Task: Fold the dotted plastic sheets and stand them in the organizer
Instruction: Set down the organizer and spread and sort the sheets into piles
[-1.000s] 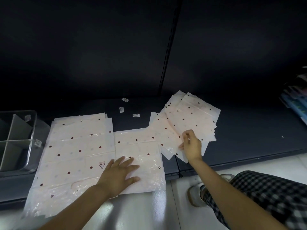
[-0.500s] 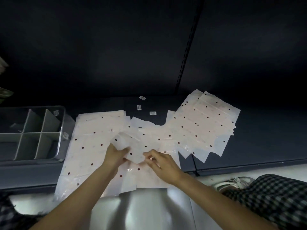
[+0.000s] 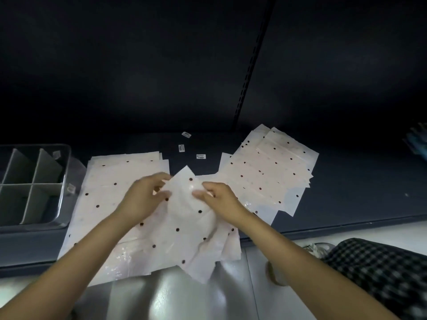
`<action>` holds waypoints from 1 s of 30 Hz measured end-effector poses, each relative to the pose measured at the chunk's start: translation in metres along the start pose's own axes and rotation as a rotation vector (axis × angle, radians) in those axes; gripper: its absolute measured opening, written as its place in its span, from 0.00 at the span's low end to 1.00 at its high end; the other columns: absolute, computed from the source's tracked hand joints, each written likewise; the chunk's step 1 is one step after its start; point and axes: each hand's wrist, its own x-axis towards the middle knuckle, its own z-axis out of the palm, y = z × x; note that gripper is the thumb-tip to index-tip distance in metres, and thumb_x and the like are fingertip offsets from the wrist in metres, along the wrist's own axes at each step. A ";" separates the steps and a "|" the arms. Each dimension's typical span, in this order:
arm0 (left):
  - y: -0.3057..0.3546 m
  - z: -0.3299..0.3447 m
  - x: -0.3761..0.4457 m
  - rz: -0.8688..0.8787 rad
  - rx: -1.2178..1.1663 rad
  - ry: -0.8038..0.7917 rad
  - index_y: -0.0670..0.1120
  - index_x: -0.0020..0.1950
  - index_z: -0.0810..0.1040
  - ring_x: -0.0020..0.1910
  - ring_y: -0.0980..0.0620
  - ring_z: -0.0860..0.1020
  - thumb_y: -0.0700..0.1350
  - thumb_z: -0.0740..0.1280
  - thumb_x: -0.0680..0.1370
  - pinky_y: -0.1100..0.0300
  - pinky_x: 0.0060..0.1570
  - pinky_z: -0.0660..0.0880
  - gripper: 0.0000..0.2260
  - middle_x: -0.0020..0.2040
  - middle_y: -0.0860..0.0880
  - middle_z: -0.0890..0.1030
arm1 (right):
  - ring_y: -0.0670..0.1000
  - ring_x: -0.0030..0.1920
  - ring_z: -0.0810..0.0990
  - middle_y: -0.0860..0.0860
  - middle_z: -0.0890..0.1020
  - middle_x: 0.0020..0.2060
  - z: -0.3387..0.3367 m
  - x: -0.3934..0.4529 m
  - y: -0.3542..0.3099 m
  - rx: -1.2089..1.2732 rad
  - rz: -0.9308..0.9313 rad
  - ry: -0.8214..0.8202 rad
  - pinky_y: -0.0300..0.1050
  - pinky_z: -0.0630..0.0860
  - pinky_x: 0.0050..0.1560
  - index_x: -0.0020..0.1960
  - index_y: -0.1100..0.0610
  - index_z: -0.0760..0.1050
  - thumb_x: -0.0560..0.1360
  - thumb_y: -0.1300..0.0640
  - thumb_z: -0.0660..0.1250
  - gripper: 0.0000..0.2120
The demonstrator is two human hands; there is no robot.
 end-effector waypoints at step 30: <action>-0.039 0.108 -0.031 0.131 0.436 -0.367 0.62 0.75 0.56 0.75 0.53 0.55 0.60 0.54 0.80 0.59 0.72 0.53 0.22 0.76 0.57 0.58 | 0.57 0.41 0.74 0.57 0.78 0.41 -0.088 -0.015 0.112 -0.215 0.291 0.774 0.47 0.71 0.39 0.46 0.56 0.65 0.82 0.53 0.51 0.10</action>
